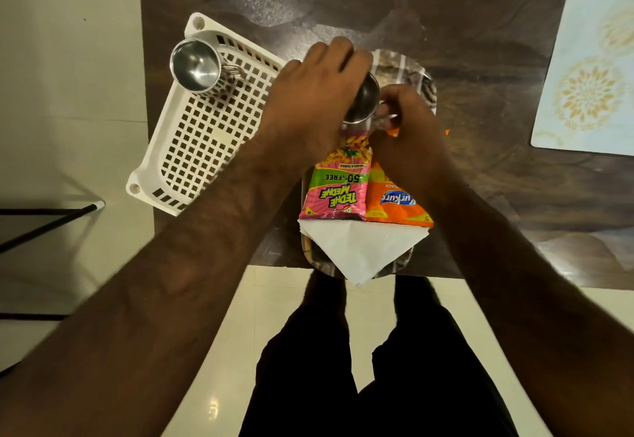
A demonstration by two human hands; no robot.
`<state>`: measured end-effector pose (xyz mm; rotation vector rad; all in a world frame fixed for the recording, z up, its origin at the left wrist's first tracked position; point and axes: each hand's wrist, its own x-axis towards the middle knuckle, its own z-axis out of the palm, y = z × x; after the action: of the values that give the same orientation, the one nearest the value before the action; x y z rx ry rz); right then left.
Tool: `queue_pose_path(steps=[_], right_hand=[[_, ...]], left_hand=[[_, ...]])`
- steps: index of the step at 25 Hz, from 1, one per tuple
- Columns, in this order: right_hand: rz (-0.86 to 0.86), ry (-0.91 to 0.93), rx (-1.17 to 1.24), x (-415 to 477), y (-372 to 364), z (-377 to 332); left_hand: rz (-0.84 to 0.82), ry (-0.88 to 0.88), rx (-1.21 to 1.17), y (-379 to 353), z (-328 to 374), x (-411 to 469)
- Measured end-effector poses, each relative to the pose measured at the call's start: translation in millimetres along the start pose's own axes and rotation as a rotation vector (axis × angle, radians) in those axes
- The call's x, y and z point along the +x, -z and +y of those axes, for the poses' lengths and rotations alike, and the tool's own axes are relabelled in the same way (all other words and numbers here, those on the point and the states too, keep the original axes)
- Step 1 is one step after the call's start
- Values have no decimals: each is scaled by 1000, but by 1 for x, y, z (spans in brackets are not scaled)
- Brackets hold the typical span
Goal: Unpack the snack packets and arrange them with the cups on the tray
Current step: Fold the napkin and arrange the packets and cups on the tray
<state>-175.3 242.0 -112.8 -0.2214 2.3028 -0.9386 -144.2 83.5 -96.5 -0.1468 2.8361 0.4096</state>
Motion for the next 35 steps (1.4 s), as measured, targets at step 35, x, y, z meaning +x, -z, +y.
queue_pose_path(steps=[35], right_hand=[[-85, -183, 60, 37, -2, -12]], left_hand=[[-47, 337, -681, -31, -24, -4]])
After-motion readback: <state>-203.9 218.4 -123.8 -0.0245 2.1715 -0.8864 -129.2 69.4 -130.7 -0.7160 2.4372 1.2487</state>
